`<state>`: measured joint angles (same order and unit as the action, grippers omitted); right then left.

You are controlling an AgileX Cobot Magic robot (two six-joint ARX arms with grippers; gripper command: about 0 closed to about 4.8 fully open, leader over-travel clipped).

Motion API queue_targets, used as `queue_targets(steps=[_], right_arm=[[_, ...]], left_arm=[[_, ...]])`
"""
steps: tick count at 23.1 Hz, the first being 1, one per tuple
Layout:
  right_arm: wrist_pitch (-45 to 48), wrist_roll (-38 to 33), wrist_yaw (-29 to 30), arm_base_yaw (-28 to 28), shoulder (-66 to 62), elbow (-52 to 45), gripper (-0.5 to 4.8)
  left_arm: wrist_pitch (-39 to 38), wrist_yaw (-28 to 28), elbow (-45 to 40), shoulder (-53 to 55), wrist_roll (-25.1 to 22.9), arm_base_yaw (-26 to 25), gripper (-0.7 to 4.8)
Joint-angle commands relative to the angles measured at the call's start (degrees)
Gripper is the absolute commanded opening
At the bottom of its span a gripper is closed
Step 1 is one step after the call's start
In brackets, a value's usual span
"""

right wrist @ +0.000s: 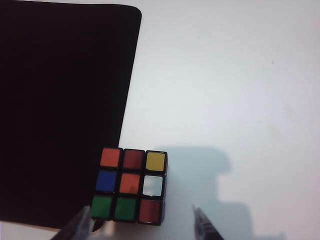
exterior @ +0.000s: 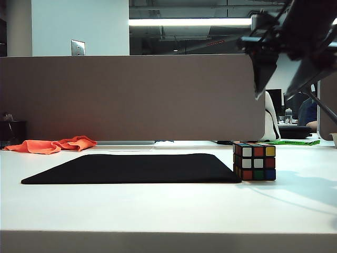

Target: Pick up the cube on the right side of the mouse pad, then place it in the center of the mouse pad.

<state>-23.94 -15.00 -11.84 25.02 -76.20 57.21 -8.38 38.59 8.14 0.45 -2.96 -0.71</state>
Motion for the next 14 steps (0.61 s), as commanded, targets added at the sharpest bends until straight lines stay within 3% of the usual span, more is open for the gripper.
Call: queue_targets(steps=[1, 5, 9, 11, 14], right_arm=[[-0.1, -5.0, 0.2, 0.0, -2.8, 1.4, 3.13], [-0.3, -5.0, 1.3, 0.0, -6.4, 1.9, 3.82], [-0.2, -5.0, 1.7, 0.0, -7.5, 1.9, 3.98], [0.3, -5.0, 1.7, 0.1, -7.5, 1.9, 4.79], [0.4, -5.0, 3.3, 0.1, -7.5, 1.9, 4.79]], left_arm=[[0.7, -1.3, 0.3, 0.1, 0.2, 0.0, -0.06], [0.7, -1.3, 0.3, 0.1, 0.2, 0.0, -0.06], [0.7, -1.3, 0.3, 0.1, 0.2, 0.0, -0.06], [0.7, -1.3, 0.3, 0.1, 0.2, 0.0, -0.06], [0.7, -1.3, 0.3, 0.1, 0.2, 0.0, -0.06]])
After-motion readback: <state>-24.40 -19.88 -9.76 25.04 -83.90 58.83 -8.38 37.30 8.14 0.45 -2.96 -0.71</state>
